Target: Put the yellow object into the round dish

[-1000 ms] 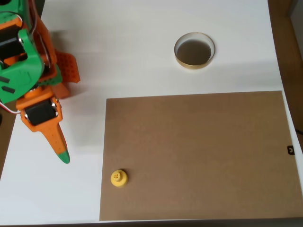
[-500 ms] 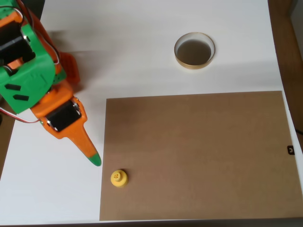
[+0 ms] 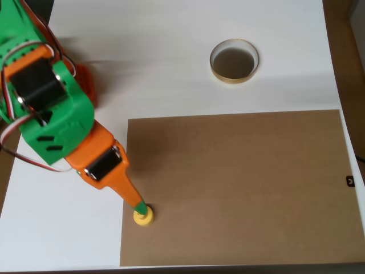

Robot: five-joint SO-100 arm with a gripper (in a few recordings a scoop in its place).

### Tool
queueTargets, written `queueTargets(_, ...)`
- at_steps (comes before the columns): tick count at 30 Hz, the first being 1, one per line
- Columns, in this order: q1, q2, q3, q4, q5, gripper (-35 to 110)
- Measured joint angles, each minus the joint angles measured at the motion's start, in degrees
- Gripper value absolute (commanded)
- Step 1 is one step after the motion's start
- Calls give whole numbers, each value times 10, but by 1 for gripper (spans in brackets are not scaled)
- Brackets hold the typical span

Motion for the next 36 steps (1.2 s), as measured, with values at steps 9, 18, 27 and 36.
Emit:
queueTargets(9,-4,-138,-69,10,-11,32)
queueTargets(18,-2,-277,-160,40,-11,30)
queueTargets(27,-2,-358,-204,35,-10,25)
queueTargets(36,-4,-397,-234,35,-11,13)
